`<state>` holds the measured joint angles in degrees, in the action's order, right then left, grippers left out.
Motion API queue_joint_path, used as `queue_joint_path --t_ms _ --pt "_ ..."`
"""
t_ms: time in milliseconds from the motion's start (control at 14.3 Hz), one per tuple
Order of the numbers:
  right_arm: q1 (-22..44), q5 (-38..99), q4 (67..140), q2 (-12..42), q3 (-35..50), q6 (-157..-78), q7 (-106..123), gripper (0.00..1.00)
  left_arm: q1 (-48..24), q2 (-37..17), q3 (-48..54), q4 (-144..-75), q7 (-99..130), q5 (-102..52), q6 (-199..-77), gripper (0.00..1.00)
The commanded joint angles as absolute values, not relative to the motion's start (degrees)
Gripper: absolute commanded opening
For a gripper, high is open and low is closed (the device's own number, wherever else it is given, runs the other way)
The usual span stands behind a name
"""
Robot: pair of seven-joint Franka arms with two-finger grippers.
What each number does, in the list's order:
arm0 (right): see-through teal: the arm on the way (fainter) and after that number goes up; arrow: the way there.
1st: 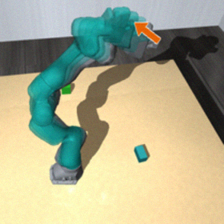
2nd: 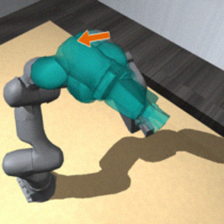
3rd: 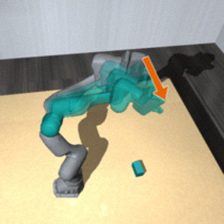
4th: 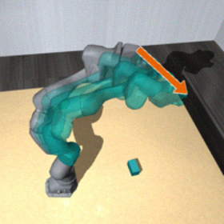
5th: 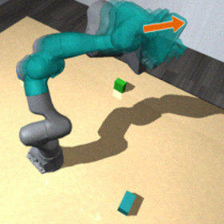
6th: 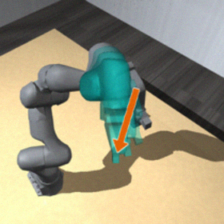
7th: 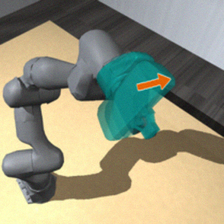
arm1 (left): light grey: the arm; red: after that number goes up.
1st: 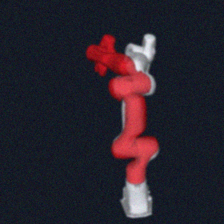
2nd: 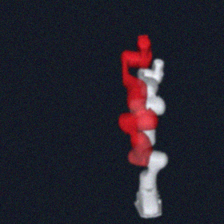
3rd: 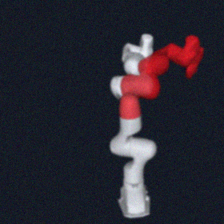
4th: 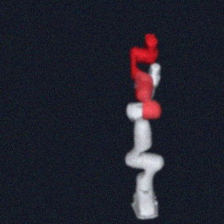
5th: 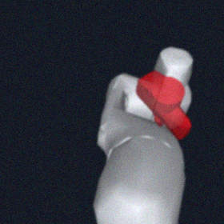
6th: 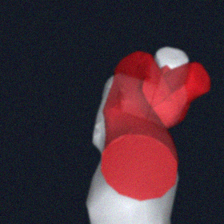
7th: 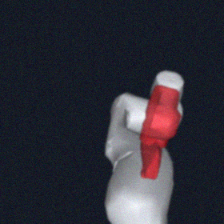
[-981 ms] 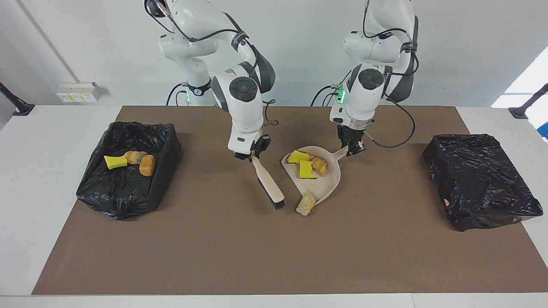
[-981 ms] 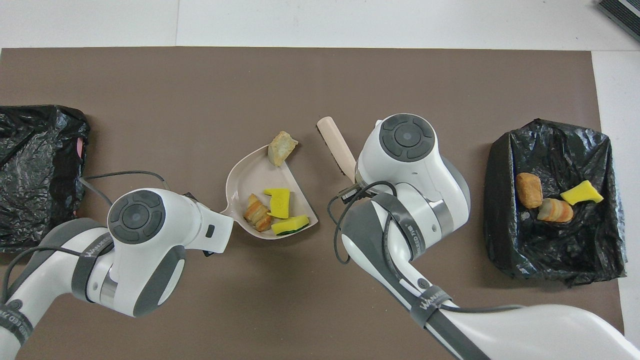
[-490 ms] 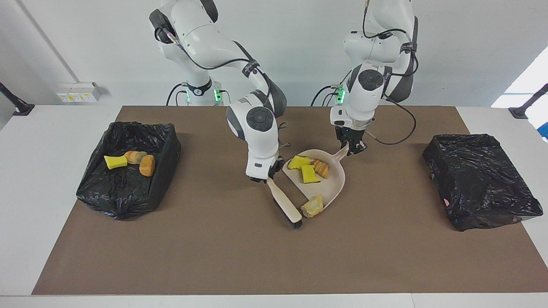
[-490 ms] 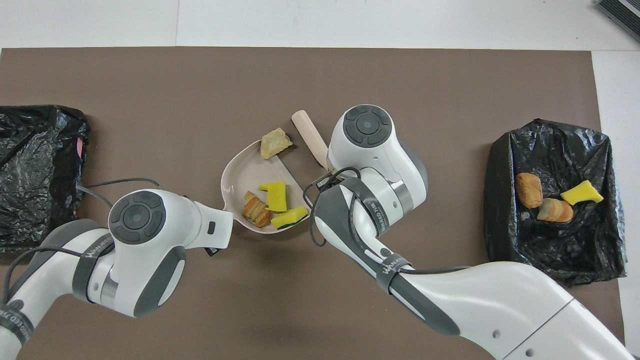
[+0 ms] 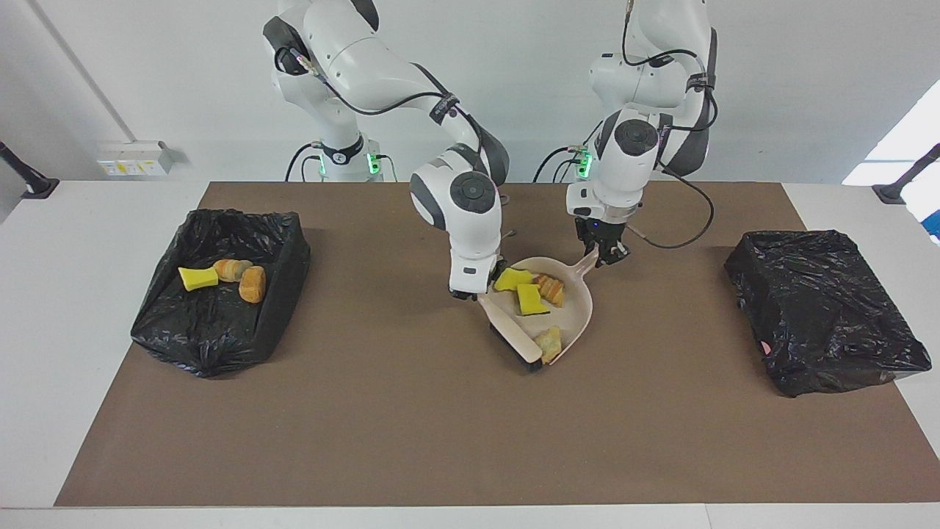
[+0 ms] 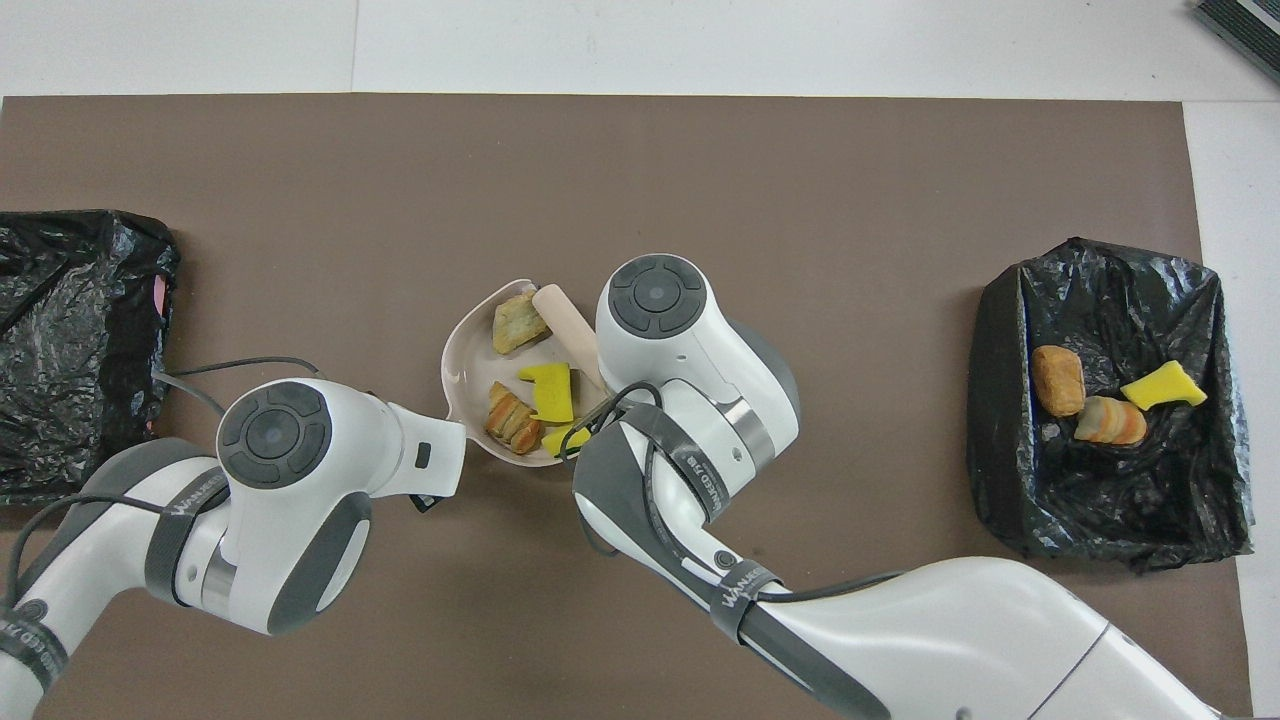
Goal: Sweep and dump trash in bin
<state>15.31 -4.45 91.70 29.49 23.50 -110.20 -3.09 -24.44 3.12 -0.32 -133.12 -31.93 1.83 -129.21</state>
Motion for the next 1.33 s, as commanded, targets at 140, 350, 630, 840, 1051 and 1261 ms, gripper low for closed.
queue_joint_path --t_ms 140,350,630,840,1051,1261 --pt "12.93 -0.26 94.92 24.79 24.52 -106.08 -0.79 0.0 -24.35 4.75 -0.79 -134.82 -31.29 -1.14 -130.43 0.0" --pt "8.37 -0.44 94.22 24.52 24.52 -106.0 -0.97 0.0 -24.35 4.48 -0.88 -134.21 -31.73 -1.14 -130.26 0.0" --pt "3.26 -0.44 94.13 19.79 24.43 -103.98 -1.14 0.0 -22.95 4.57 -0.97 -132.2 -32.95 -1.14 -129.64 0.0" --pt "2.03 -0.35 94.22 14.96 24.26 -99.6 -3.76 0.0 -20.67 5.27 -0.97 -129.47 -33.22 -1.49 -125.79 0.0" --pt "2.54 -0.44 94.48 11.08 24.35 -94.49 -13.41 0.0 -17.15 6.15 -1.32 -125.52 -33.75 -3.16 -120.07 0.0" --pt "6.4 -0.35 98.59 7.4 24.52 -94.56 -25.45 0.0 -12.06 6.33 -1.32 -121.48 -34.98 -8.68 -115.07 0.0"
